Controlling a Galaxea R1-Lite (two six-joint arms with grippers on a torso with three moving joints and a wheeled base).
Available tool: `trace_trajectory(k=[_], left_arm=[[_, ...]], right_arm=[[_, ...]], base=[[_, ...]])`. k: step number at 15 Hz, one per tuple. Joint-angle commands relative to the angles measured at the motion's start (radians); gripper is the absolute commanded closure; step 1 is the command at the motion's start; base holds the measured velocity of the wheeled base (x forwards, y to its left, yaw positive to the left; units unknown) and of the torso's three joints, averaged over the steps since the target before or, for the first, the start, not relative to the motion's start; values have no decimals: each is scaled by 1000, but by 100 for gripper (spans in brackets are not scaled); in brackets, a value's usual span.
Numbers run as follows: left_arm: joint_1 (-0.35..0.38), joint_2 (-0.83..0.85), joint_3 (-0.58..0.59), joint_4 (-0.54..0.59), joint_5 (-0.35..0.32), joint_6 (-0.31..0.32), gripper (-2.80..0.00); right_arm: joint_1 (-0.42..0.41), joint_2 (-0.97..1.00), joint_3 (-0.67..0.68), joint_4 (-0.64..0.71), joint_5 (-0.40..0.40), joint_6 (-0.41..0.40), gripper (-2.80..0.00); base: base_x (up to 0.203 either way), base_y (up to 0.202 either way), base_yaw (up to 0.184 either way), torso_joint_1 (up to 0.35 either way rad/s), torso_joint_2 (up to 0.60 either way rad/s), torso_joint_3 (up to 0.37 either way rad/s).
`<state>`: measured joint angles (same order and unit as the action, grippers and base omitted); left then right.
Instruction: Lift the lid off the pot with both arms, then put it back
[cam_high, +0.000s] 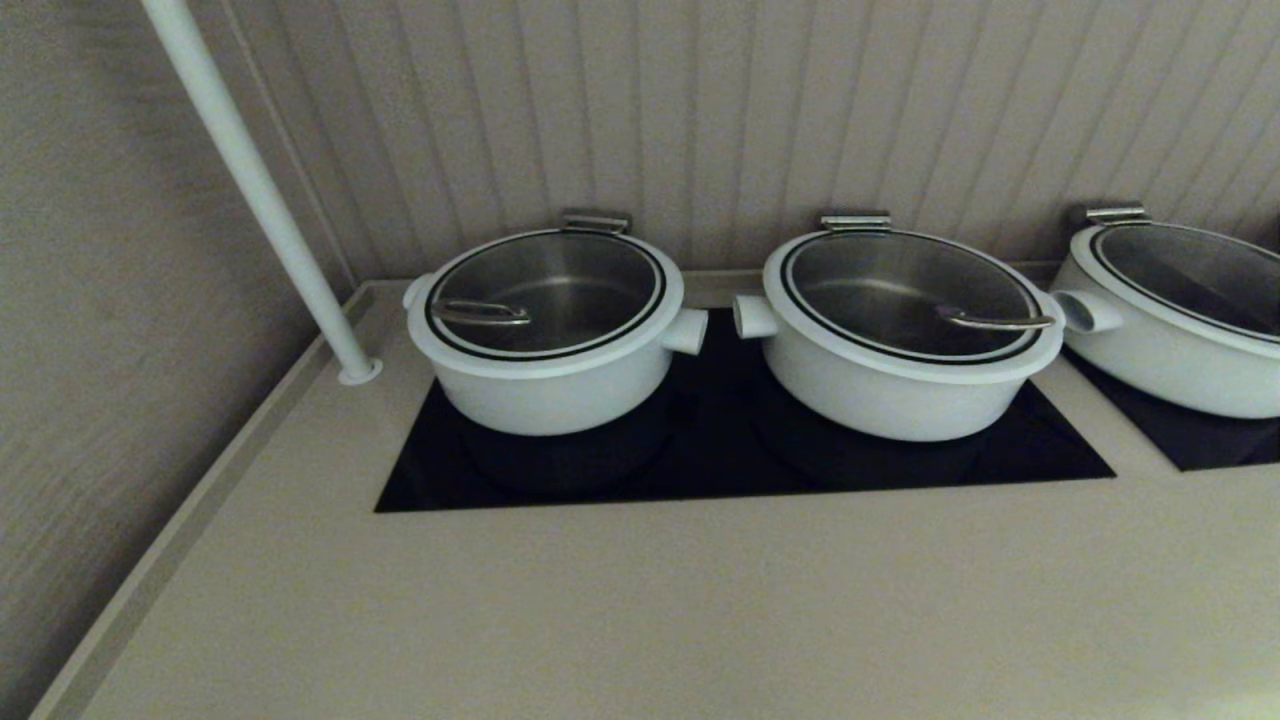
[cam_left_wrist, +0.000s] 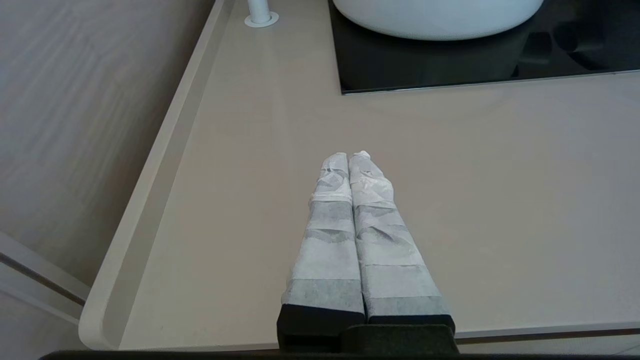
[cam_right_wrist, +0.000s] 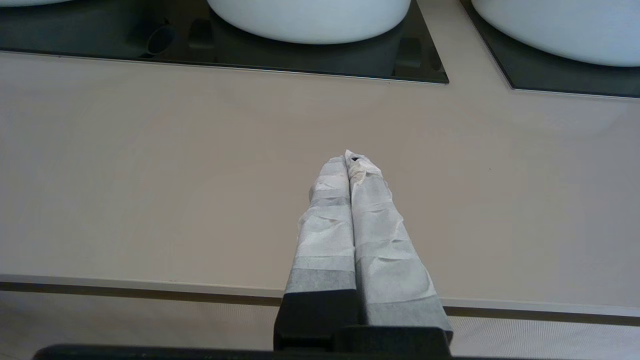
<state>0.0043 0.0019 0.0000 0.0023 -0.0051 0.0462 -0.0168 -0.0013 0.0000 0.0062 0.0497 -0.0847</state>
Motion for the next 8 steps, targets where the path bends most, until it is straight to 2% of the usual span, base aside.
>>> trace_trajectory(k=[1,8], left_arm=[[0,0,0,-1,0,1,0],[0,0,0,-1,0,0,0]], right_arm=[[0,1,0,0,1,-1,0],[0,1,0,-2,1,-1,0]], base=[[0,0,0,0,0,0],[0,0,0,0,0,0]])
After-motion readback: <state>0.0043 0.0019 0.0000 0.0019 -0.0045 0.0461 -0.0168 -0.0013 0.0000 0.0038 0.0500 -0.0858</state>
